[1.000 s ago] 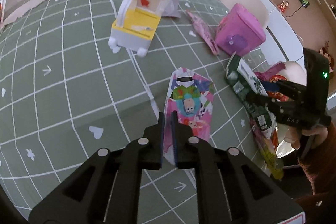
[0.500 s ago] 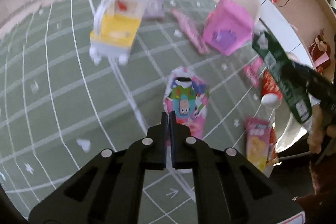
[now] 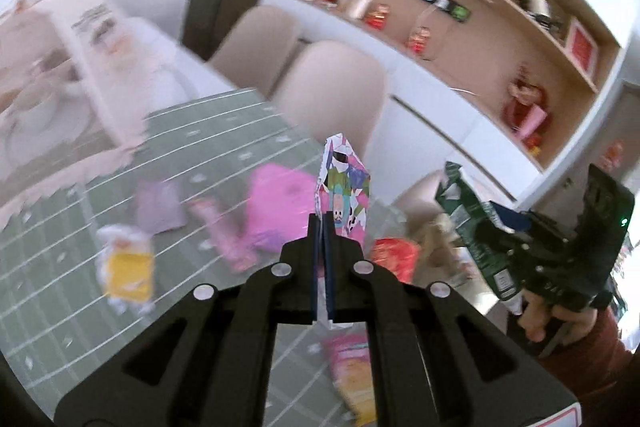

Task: Collect trash
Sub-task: 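Carry the pink-printed bag with the left gripper while the right carries the milk carton to the trash bag, then open the left gripper over the trash bag while the right releases the milk carton into it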

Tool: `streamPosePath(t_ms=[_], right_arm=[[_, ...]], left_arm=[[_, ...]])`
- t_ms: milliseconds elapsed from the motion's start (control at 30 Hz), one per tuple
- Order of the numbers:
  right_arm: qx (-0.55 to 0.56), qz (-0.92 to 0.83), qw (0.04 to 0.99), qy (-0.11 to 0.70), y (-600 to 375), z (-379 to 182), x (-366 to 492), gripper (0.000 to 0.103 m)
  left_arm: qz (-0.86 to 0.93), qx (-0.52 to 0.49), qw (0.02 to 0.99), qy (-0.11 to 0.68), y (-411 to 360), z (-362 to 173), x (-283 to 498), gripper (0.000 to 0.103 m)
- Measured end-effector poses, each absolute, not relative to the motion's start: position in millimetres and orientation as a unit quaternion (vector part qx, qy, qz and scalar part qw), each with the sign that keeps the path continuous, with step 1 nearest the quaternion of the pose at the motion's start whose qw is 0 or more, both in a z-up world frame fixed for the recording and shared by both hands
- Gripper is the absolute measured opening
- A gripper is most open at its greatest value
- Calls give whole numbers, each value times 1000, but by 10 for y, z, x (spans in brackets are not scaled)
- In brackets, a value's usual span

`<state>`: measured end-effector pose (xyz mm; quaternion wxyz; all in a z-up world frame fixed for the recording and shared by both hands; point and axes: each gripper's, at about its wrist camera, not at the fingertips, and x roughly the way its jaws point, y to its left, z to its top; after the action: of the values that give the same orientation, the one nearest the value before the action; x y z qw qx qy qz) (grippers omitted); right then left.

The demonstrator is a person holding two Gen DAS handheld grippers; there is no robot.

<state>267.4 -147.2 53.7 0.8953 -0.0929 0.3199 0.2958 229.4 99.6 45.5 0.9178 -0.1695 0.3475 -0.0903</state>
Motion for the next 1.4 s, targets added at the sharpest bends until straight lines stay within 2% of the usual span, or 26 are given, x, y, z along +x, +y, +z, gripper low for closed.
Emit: streamPosePath(t_ms=[200, 600, 800, 967, 1133, 1200, 1233, 1267, 1400], right_arm=[[-72, 224, 917, 321, -2195, 563, 2671, 45], [0, 107, 937, 334, -3684, 366, 2739, 45], [17, 86, 938, 334, -4054, 240, 2835, 45], [31, 87, 936, 339, -4204, 138, 2961, 45], [42, 93, 933, 345, -4258, 36, 3082, 45], [46, 99, 931, 349, -4254, -16, 3130, 45], [49, 102, 930, 350, -4247, -30, 3166, 45], [53, 107, 928, 352, -4229, -55, 3212, 45], [59, 130, 920, 364, -4108, -205, 3387, 45]], left_arm=[[-178, -159, 899, 368, 310, 463, 2701, 2], [-300, -110, 844, 431, -1378, 100, 3491, 2], [-327, -95, 815, 469, -2043, -193, 3802, 2], [-304, -29, 794, 525, -2482, -528, 4031, 2], [-292, 7, 784, 547, -2657, -766, 4082, 3], [-294, -3, 784, 547, -2609, -763, 4079, 13], [-295, -11, 784, 546, -2570, -749, 4079, 27], [-296, -23, 786, 543, -2519, -723, 4070, 36], [-285, -53, 813, 504, -2246, -466, 3985, 38]])
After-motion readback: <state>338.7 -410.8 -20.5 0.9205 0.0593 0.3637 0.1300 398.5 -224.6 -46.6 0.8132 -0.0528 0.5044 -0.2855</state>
